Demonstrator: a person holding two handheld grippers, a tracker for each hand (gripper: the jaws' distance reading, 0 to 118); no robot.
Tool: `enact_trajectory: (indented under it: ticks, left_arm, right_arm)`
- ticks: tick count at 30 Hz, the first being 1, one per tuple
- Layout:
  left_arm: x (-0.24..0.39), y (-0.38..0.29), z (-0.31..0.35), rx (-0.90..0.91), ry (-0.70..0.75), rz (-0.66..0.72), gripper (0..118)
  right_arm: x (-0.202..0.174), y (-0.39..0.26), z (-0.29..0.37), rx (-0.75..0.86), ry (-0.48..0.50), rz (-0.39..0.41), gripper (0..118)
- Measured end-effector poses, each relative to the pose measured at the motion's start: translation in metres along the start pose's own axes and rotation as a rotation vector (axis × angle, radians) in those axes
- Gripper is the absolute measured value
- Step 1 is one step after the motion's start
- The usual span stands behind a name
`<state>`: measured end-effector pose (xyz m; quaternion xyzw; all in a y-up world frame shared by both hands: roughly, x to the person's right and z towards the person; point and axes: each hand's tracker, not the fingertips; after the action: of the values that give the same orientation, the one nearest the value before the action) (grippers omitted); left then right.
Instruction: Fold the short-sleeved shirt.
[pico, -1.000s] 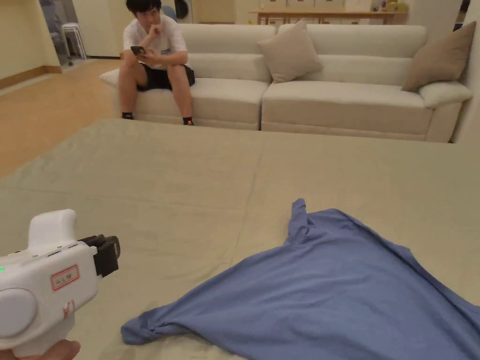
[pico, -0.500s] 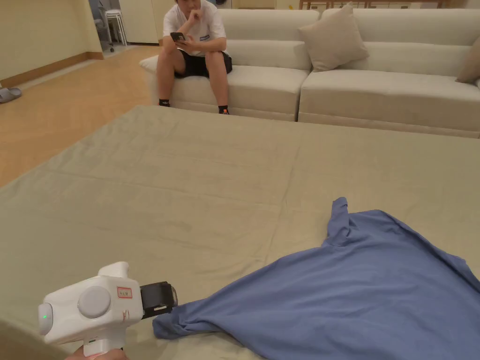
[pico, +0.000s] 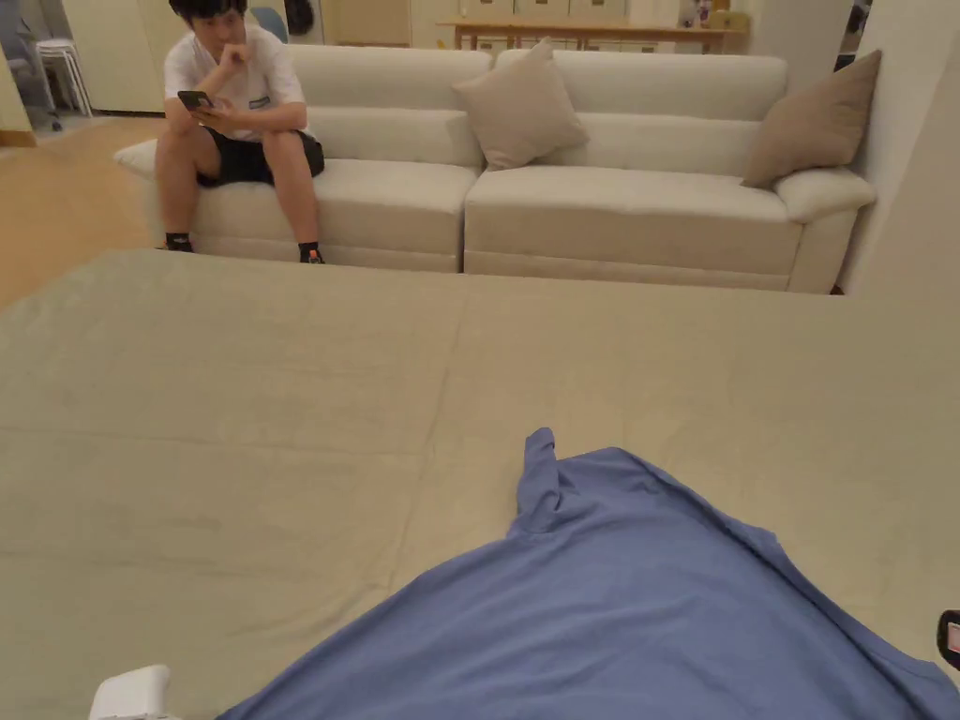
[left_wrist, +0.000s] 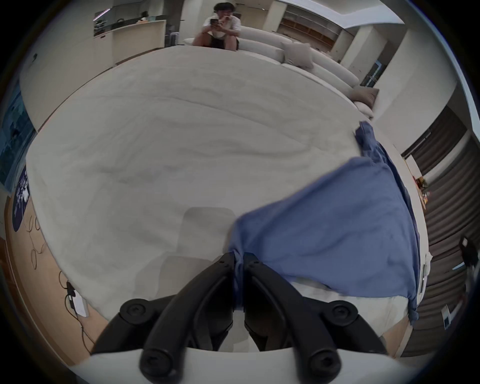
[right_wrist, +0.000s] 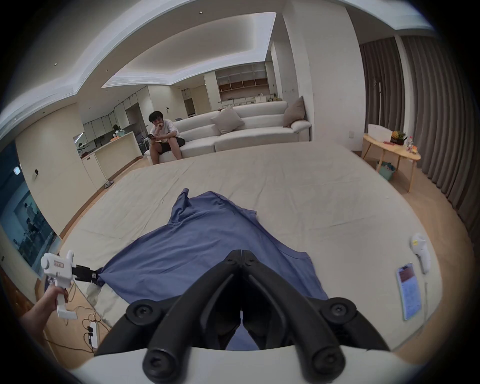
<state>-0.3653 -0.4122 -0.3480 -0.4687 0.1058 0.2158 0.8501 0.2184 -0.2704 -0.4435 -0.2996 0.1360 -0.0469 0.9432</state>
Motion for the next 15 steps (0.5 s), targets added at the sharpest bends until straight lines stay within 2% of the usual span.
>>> enact_trajectory:
  ticks: [3,4,6,7,8,9,10,11,12,14,15]
  left_arm:
    - [0.015,-0.011,0.023,0.115,-0.092,0.107,4]
    - [-0.002,-0.001,0.03,0.134,-0.114,0.116,4]
    - [0.006,-0.004,0.049,0.191,-0.122,0.113,4]
    - [0.011,-0.005,0.056,0.198,-0.129,0.105,4]
    - [0.011,0.003,0.062,0.211,-0.123,0.102,4]
    - [0.015,0.002,0.067,0.218,-0.136,0.111,4]
    - [0.019,0.001,0.072,0.234,-0.138,0.107,4]
    - [0.023,0.001,0.075,0.257,-0.135,0.097,4]
    - [0.029,0.003,0.078,0.266,-0.133,0.097,4]
    - [0.036,0.0,0.08,0.272,-0.16,0.116,4]
    - [0.04,-0.002,0.08,0.273,-0.159,0.113,4]
  right_arm:
    - [0.001,0.017,-0.05,-0.028,-0.001,-0.018,0]
    - [0.005,0.024,-0.07,-0.043,0.013,-0.015,0]
    - [0.017,0.042,-0.12,-0.055,0.076,0.013,2]
    - [0.018,0.053,-0.143,-0.08,0.132,0.033,22]
    - [0.019,0.066,-0.17,-0.117,0.153,0.043,78]
    - [0.018,0.08,-0.199,-0.165,0.18,0.05,101]
    - [0.015,0.092,-0.227,-0.218,0.19,0.053,109]
    - [0.012,0.1,-0.255,-0.232,0.2,0.076,109]
    - [0.009,0.108,-0.278,-0.214,0.208,0.096,118]
    - [-0.003,0.118,-0.321,-0.292,0.096,0.153,115]
    - [-0.009,0.121,-0.341,-0.335,0.071,0.163,115]
